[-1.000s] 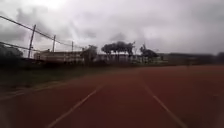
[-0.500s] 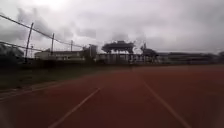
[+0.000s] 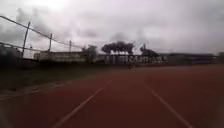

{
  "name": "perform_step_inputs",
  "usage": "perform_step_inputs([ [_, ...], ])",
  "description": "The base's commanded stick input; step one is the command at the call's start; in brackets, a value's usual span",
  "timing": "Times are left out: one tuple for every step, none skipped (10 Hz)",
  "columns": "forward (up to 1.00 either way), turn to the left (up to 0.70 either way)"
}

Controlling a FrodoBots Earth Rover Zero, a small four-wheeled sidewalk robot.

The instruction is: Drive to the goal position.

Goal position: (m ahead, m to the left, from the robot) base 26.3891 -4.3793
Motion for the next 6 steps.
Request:
perform_step_inputs([
  [0.5, 0.0],
  [0.5, 0.0],
  [0.5, 0.0],
  [0.5, 0.0],
  [0.5, 0.0],
  [0.5, 0.0],
])
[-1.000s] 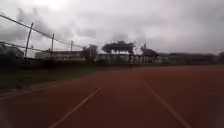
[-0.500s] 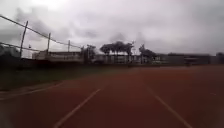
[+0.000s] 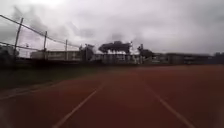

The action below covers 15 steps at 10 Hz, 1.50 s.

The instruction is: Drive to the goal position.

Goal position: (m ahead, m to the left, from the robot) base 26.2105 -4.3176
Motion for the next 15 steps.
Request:
perform_step_inputs([
  [0.5, 0.0],
  [0.5, 0.0],
  [0.5, 0.0],
  [0.5, -0.19],
  [0.5, -0.32],
  [0.5, -0.45],
  [0.5, -0.4],
  [0.5, -0.23],
  [0.5, 0.0],
  [0.5, 0.0],
  [0.5, 0.0],
  [0.5, 0.0],
  [0.5, 0.0],
  [0.5, -0.01],
  [0.5, -0.22],
])
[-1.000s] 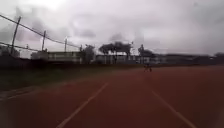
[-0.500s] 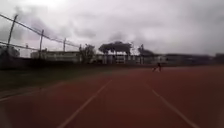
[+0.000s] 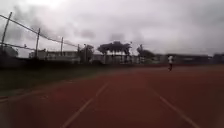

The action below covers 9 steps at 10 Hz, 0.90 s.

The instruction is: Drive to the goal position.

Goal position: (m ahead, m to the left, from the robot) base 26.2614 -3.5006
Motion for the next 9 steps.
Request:
perform_step_inputs([
  [0.5, -0.42],
  [0.5, -0.47],
  [0.5, -0.5],
  [0.5, -0.5],
  [0.5, -0.5],
  [0.5, -0.5],
  [0.5, -0.49],
  [0.5, -0.47],
  [0.5, -0.11],
])
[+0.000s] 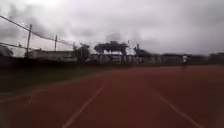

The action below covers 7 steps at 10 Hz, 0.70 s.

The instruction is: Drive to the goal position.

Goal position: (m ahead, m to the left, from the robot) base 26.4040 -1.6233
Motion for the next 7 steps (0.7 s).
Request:
perform_step_inputs([
  [0.5, -0.07],
  [0.5, -0.03],
  [0.5, 0.0],
  [0.5, 0.0],
  [0.5, 0.0],
  [0.5, 0.0],
  [0.5, 0.0],
])
